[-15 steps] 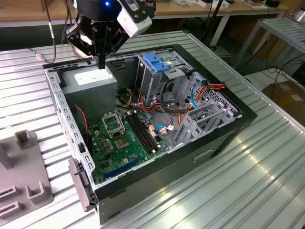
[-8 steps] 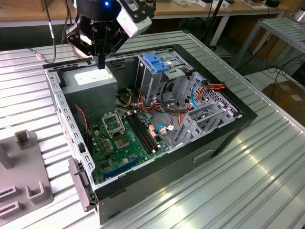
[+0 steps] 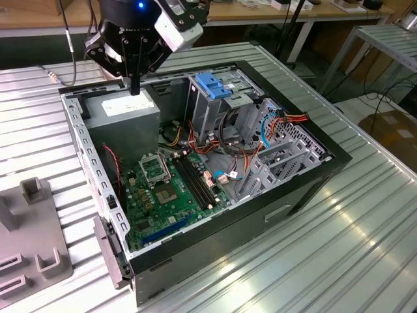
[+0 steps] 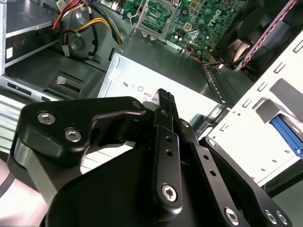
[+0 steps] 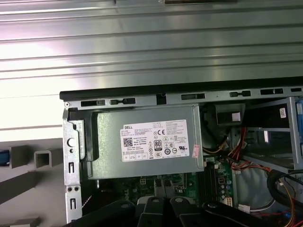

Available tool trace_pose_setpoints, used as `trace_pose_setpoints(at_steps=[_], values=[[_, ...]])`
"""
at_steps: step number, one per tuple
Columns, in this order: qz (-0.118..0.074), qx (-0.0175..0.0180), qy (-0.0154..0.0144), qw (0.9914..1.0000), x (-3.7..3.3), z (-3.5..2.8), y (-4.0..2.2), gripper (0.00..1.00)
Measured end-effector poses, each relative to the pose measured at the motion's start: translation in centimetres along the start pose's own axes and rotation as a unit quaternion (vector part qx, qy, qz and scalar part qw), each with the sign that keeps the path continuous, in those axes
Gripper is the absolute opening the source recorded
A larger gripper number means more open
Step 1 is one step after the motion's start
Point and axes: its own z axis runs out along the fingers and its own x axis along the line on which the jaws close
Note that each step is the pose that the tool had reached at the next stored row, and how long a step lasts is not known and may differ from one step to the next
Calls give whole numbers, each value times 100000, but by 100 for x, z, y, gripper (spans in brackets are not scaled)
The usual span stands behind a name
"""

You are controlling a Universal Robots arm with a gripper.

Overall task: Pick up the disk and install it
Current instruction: 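Reach for the disk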

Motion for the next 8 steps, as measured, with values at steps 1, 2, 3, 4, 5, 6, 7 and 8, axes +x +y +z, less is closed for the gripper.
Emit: trace_pose_setpoints(at_steps=[1,2,3,4,5,6,7,8], values=[[5,0,-2,100000,16,0,-1,10],[4,6,2,100000,25,-1,-2,10],[5,3,-1,100000,44,-1,-3,10],[6,5,1,100000,61,-2,-4,10],[4,5,1,100000,70,-2,-5,10],[4,7,3,100000,77,-3,-6,10],[2,6,1,100000,83,-3,-6,10],[4,5,0,100000,88,-3,-7,10]])
